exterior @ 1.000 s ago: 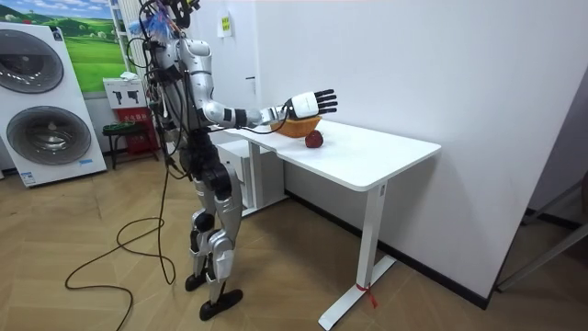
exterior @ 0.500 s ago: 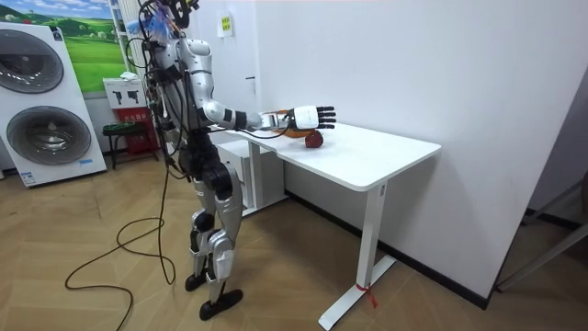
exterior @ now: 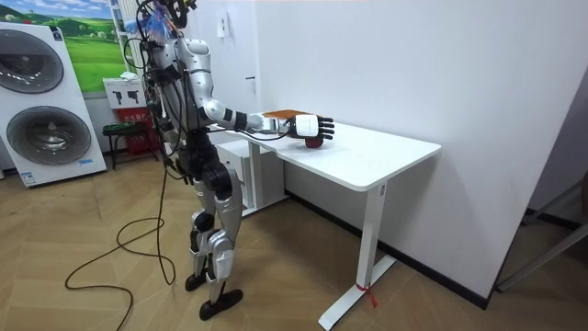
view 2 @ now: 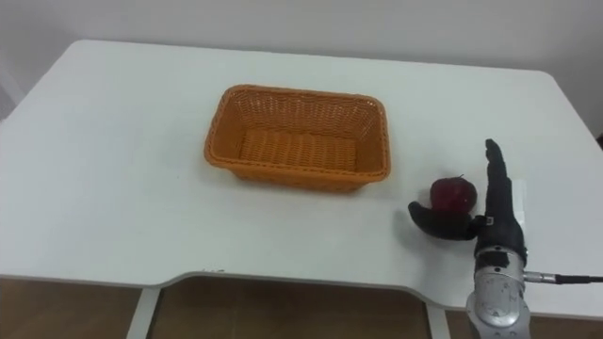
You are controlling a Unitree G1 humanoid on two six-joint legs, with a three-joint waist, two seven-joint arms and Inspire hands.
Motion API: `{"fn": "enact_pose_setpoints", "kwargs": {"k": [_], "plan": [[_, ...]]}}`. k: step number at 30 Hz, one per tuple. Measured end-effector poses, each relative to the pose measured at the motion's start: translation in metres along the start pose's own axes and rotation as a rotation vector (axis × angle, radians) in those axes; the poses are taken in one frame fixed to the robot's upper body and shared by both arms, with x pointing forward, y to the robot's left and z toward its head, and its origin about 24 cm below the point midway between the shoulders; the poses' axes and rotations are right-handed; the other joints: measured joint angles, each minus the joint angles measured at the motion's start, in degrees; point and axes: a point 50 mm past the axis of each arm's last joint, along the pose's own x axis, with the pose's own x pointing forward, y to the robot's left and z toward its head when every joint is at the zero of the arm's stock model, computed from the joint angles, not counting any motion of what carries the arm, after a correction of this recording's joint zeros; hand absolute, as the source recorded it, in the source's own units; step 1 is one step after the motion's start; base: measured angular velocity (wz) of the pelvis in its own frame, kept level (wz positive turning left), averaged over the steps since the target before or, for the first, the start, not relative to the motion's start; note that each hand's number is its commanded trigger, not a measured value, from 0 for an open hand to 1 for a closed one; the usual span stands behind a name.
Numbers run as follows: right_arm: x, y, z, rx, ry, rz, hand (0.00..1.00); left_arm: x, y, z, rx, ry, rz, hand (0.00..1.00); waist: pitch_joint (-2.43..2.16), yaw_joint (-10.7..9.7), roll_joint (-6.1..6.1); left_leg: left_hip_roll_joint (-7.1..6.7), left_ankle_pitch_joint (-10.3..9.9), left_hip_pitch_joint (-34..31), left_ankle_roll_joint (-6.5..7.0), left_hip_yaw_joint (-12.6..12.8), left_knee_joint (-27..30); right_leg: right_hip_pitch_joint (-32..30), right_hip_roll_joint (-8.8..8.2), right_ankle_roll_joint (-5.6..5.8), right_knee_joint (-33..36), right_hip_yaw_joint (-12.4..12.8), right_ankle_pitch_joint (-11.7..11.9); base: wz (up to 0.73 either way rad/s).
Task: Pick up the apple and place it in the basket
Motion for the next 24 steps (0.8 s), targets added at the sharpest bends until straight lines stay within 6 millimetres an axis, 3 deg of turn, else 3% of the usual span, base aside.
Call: {"fn": "enact_pose_setpoints", "kwargs": {"k": [2, 3, 4, 5, 24], "plan": [[0.001, 0.001, -0.002, -0.002, 0.01, 0.002, 0.02, 0.0, 0.0, 0.0, 0.0, 0.001, 0.0, 0.0, 0.01, 0.0, 0.0, 0.0, 0.0, 0.0, 0.0, 0.0, 0.0, 0.0, -0.01, 0.0, 0.0, 0.0, 0.0, 0.0], [0.003, 0.001, -0.003, -0.004, 0.018, 0.004, 0.26, 0.0, 0.0, -0.001, 0.0, 0.004, 0.0, 0.0, 0.02, 0.0, 0.03, 0.02, 0.0, 0.0, 0.0, 0.0, 0.0, 0.1, 0.0, 0.0, 0.0, 0.0, 0.0, 0.0], [0.003, 0.001, -0.004, -0.006, 0.02, 0.006, 0.78, 0.0, 0.0, -0.001, 0.0, 0.005, 0.0, 0.0, 0.03, 0.0, 0.05, 0.02, 0.0, 0.0, 0.0, 0.0, 0.0, 0.2, 0.0, 0.0, 0.0, 0.0, 0.0, 0.0], [0.003, 0.001, -0.004, -0.006, 0.021, 0.015, 1.0, 0.0, 0.0, -0.001, -0.001, 0.007, 0.0, 0.0, 0.04, 0.0, 0.1, 0.0, 0.0, 0.1, 0.0, 0.0, 0.0, 0.3, 0.0, 0.0, 0.0, 0.0, 0.0, 0.0], [0.005, -0.007, -0.013, -0.034, 0.079, 0.022, 1.0, 0.0, 0.001, -0.001, 0.015, 0.02, 0.008, 0.0, -0.04, 0.0, 0.2, -0.04, 0.0, 0.0, 0.0, -0.1, 0.0, 0.7, -0.04, -0.02, -0.7, -0.5, 0.0, 0.0]]}}
